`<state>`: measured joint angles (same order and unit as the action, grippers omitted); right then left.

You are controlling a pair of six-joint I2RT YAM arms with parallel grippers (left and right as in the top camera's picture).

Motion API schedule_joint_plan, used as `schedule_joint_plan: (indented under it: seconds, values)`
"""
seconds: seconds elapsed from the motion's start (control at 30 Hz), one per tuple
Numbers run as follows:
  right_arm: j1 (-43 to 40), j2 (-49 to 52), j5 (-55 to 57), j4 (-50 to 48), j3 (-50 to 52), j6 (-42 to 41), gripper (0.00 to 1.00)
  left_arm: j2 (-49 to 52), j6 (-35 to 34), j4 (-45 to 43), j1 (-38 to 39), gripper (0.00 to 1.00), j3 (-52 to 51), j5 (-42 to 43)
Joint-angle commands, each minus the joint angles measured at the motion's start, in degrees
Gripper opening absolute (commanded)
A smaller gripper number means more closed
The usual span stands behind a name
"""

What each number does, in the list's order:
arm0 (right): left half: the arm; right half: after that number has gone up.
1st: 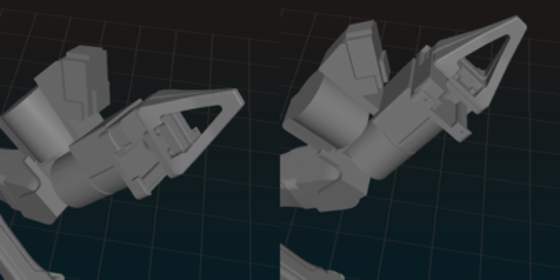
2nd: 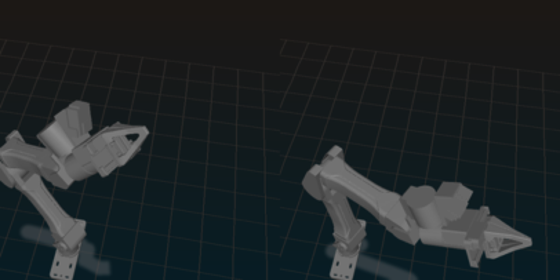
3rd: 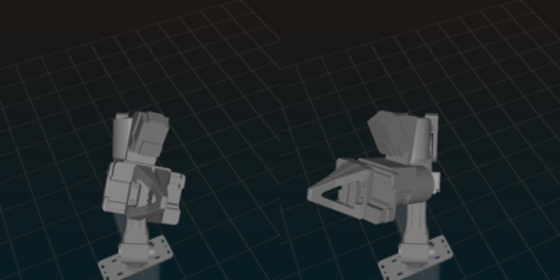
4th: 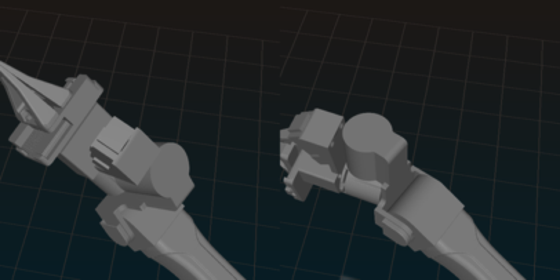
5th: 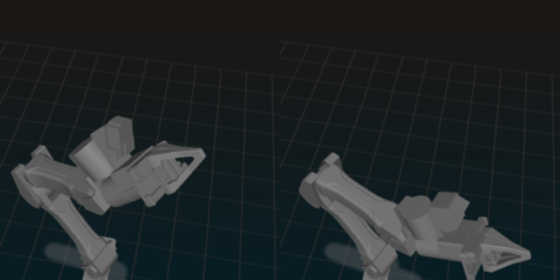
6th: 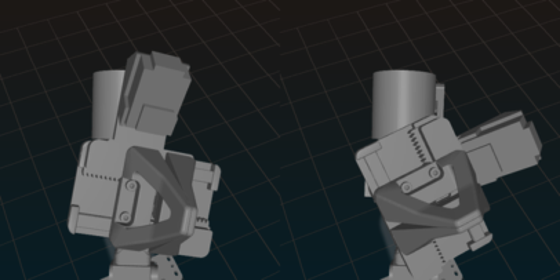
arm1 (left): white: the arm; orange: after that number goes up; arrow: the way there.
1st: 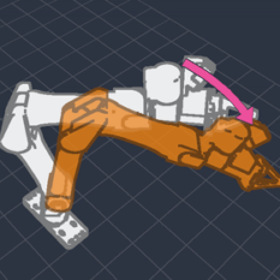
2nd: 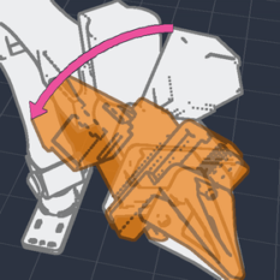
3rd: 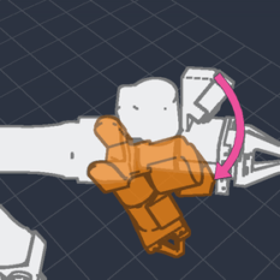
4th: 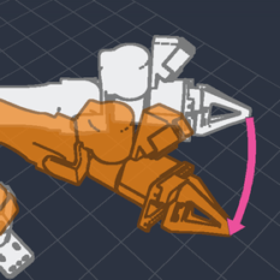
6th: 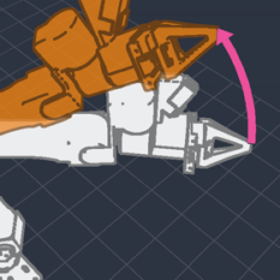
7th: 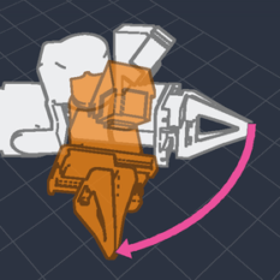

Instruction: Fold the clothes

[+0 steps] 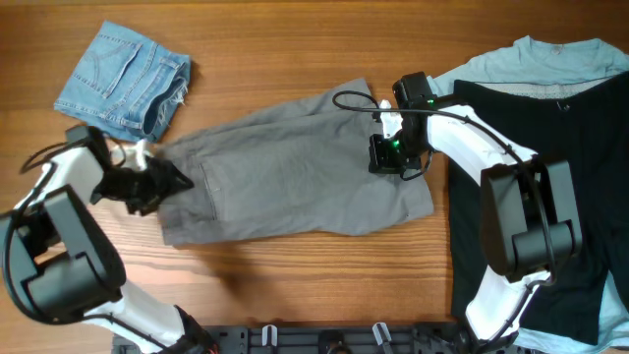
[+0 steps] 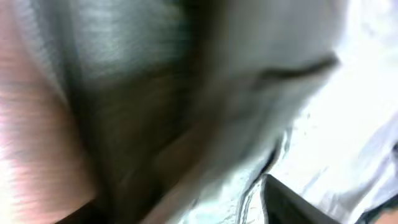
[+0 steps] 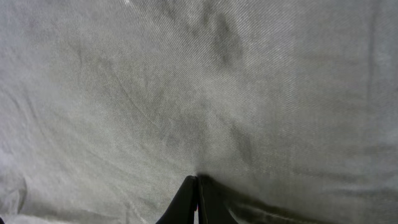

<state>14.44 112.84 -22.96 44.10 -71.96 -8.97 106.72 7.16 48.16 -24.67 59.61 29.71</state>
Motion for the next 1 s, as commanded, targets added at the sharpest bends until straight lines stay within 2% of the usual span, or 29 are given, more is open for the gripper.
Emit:
schedule_joint_plan:
  seconds: [0.0,0.03,0.07,0.13,0.23,0.3,0.4,0.47,0.5,0.67,0.83,0.97]
  values:
    - [0.02,0.33,-0.92,0.02,0.31,-0.44,0.04,5.38,4.50,-2.95,4.57,0.32,-3.26,0.46]
    - [0.02,0.33,-0.92,0.02,0.31,-0.42,0.04,5.38,4.46,-2.75,5.07,0.09,-3.26,0.46]
    - [0.00,0.33,-0.92,0.04,0.31,-0.42,0.05,5.38,4.46,-2.29,5.07,0.04,-3.26,0.46]
    - [0.00,0.31,-0.90,0.09,0.31,-0.31,0.04,5.35,4.39,1.64,3.91,0.04,-2.19,0.42]
    - [-0.26,-0.79,-0.85,0.74,0.28,0.04,0.04,4.24,0.26,13.79,0.37,0.04,6.47,-1.16]
    - [-0.81,-2.64,-0.55,1.70,-0.52,0.11,0.04,2.23,-0.57,24.06,-1.29,0.04,16.41,-1.64]
    - [-2.32,-6.88,4.81,3.17,-1.60,0.48,0.04,0.39,-0.59,38.42,-0.61,0.04,36.98,-8.33]
    - [-3.54,-8.39,5.62,3.17,-1.60,1.53,0.05,0.20,-0.61,42.60,1.95,0.04,46.73,-8.35]
    - [-4.00,-8.41,5.64,3.23,-1.60,1.53,0.05,0.17,-1.14,42.53,3.15,0.04,47.74,-8.35]
    - [-7.34,-8.39,5.62,4.59,-1.60,1.53,0.05,0.26,-10.49,36.83,19.50,0.04,47.91,-4.52]
    - [-7.39,-8.39,5.62,4.59,-1.60,1.55,0.05,2.43,-20.35,33.46,33.57,0.04,47.80,-11.74]
    - [-7.39,-8.39,5.62,4.55,-1.60,1.53,0.05,5.49,-28.37,24.65,42.38,0.10,42.58,-11.80]
